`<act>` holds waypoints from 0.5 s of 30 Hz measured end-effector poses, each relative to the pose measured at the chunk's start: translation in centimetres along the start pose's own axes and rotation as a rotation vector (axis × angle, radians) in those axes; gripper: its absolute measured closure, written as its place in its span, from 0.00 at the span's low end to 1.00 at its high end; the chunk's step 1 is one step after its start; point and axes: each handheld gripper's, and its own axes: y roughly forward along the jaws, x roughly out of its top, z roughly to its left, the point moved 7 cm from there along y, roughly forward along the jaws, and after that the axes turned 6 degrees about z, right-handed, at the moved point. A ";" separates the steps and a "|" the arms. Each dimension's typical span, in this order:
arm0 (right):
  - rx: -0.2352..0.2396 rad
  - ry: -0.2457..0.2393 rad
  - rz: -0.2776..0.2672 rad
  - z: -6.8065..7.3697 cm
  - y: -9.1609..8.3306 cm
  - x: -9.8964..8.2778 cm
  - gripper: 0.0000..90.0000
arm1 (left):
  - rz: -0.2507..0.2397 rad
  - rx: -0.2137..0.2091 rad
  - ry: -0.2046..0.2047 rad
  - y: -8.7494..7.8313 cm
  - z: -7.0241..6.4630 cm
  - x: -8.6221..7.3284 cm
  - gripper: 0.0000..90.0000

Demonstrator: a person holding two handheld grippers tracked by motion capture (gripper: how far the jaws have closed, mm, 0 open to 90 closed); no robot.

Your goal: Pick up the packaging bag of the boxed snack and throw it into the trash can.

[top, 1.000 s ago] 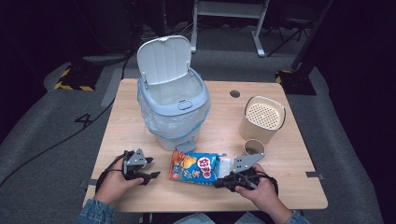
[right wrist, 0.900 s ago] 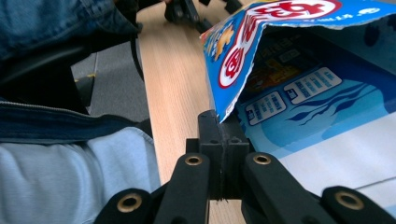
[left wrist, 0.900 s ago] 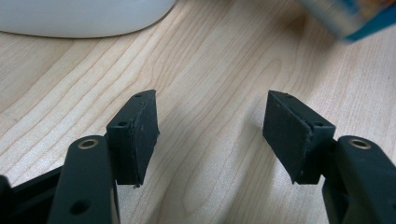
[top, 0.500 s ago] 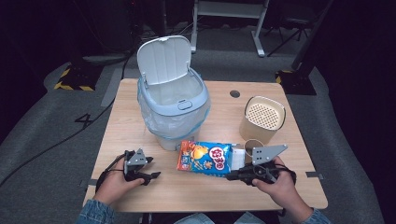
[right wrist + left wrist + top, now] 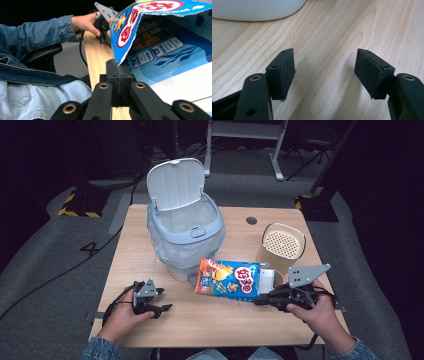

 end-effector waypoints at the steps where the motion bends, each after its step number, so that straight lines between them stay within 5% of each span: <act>1: 0.000 -0.004 -0.002 0.0 -0.2 0.2 1.00 | -0.001 0.000 0.000 0.0 0.0 0.0 0.37; 15: -0.022 -0.026 -0.059 -0.3 -2.8 4.8 1.00 | 0.004 0.000 0.000 0.1 0.0 0.1 0.35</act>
